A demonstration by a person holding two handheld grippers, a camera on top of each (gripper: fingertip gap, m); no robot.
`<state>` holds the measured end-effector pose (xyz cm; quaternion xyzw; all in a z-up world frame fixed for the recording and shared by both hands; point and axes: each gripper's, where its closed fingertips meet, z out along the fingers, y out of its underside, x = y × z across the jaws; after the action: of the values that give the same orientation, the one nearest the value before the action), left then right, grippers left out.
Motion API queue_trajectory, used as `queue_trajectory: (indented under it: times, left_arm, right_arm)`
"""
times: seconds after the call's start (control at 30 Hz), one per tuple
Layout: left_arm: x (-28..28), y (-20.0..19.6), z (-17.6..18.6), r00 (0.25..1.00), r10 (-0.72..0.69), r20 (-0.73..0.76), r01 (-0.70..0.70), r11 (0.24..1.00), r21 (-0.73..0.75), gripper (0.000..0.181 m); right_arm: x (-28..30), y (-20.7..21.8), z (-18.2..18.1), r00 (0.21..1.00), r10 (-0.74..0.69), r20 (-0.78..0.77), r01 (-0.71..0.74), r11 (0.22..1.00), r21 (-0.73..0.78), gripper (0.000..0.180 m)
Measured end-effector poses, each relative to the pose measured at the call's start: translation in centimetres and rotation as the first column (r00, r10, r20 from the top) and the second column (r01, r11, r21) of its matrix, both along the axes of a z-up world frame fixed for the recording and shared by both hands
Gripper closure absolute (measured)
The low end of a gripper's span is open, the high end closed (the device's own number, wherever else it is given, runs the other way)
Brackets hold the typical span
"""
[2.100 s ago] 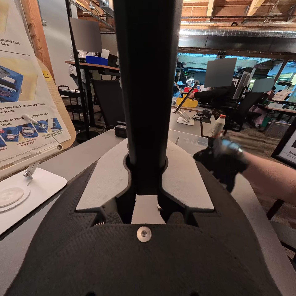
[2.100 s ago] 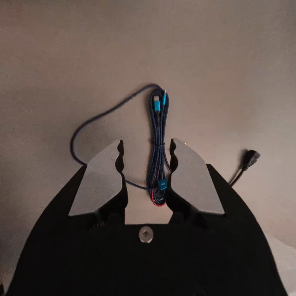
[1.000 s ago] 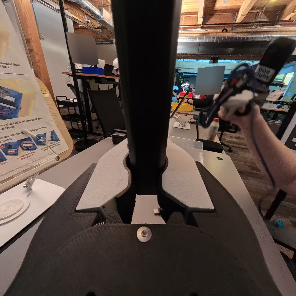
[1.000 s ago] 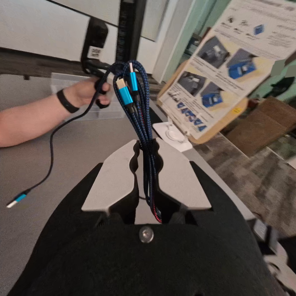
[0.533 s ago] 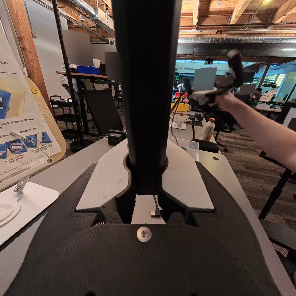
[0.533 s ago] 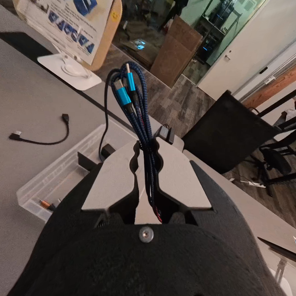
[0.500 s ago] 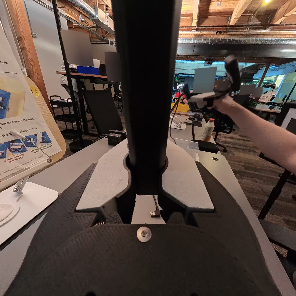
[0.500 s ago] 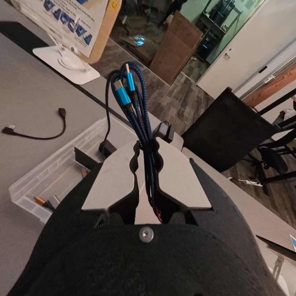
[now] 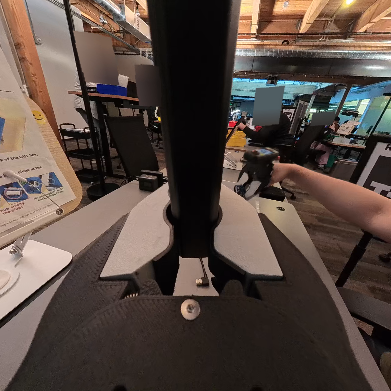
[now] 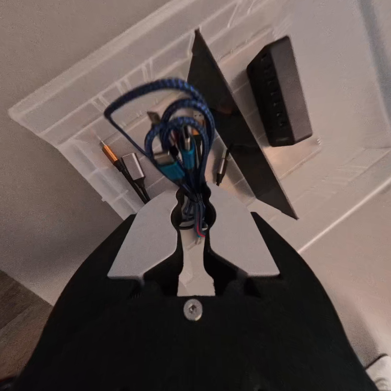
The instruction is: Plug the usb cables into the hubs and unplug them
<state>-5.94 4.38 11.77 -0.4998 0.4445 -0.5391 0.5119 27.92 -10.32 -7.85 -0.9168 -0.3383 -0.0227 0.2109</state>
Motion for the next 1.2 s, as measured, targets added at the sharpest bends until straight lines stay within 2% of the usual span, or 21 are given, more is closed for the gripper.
queue_trajectory:
  times: [0.2, 0.3, 0.37, 0.43, 0.53, 0.63, 0.7, 0.73, 0.83, 0.93, 1.03, 1.1, 1.13, 1.2]
  left_arm:
    - [0.4, -0.3, -0.2, 1.0, -0.011, -0.01, 0.011, 1.0, 0.003, 0.151]
    - [0.5, -0.4, -0.3, 1.0, -0.018, -0.016, 0.018, 1.0, 0.004, 0.151]
    - [0.4, -0.3, -0.4, 1.0, -0.014, -0.025, 0.015, 1.0, 0.007, 0.151]
    - [0.4, -0.2, -0.5, 1.0, -0.012, -0.028, 0.013, 1.0, 0.006, 0.151]
    - [0.3, 0.1, -0.5, 1.0, -0.015, -0.02, 0.015, 1.0, -0.006, 0.151]
    - [0.2, 0.3, -0.6, 1.0, -0.014, -0.02, 0.014, 1.0, -0.011, 0.151]
    - [0.2, 0.4, -0.8, 1.0, -0.007, -0.03, 0.007, 1.0, -0.008, 0.151]
    - [0.2, 0.4, -0.9, 0.999, -0.005, -0.036, 0.005, 1.0, -0.006, 0.151]
    - [0.3, 0.4, -1.3, 0.998, -0.004, -0.056, 0.004, 1.0, -0.002, 0.151]
    - [0.8, 0.1, -2.0, 0.996, -0.024, -0.085, 0.024, 1.0, 0.0, 0.151]
    - [1.7, -0.4, -2.8, 0.991, -0.061, -0.118, 0.061, 0.998, -0.004, 0.152]
    - [2.7, -1.1, -3.1, 0.987, -0.097, -0.127, 0.097, 0.995, -0.002, 0.151]
    - [3.2, -1.7, -3.3, 0.983, -0.129, -0.13, 0.129, 0.992, -0.005, 0.152]
    - [3.9, -3.2, -3.3, 0.97, -0.21, -0.12, 0.209, 0.978, -0.023, 0.152]
  right_arm:
    - [-0.1, 2.1, -3.6, 0.998, -0.05, 0.047, 0.054, 0.994, -0.096, 0.163]
    - [-0.4, 3.0, -4.9, 0.998, -0.061, 0.032, 0.064, 0.995, -0.078, 0.16]
    - [-1.2, 3.0, -4.6, 0.998, -0.062, -0.031, 0.061, 0.997, -0.051, 0.153]
    - [-1.6, 2.7, -3.1, 0.992, -0.082, -0.091, 0.08, 0.997, -0.021, 0.138]
    - [-1.9, 2.8, 1.8, 0.993, -0.082, -0.089, 0.095, 0.984, 0.152, 0.136]
    - [-3.7, 3.9, 8.3, 0.991, -0.088, -0.098, 0.119, 0.914, 0.387, 0.141]
    - [-6.9, 5.3, 11.7, 0.988, -0.044, -0.146, 0.115, 0.846, 0.521, 0.141]
    - [-8.9, 6.1, 12.6, 0.984, -0.018, -0.18, 0.116, 0.825, 0.554, 0.141]
    - [-15.5, 8.8, 12.4, 0.96, 0.084, -0.269, 0.092, 0.809, 0.581, 0.142]
    - [-22.0, 10.5, 12.7, 0.862, 0.263, -0.433, 0.057, 0.798, 0.599, 0.143]
    - [-27.0, 10.8, 17.5, 0.654, 0.454, -0.605, 0.1, 0.741, 0.664, 0.137]
    - [-28.8, 11.3, 20.5, 0.528, 0.513, -0.677, 0.132, 0.738, 0.662, 0.127]
    - [-29.6, 11.7, 21.2, 0.491, 0.523, -0.697, 0.119, 0.753, 0.648, 0.121]
    - [-31.1, 12.9, 21.4, 0.47, 0.518, -0.715, 0.066, 0.787, 0.613, 0.105]
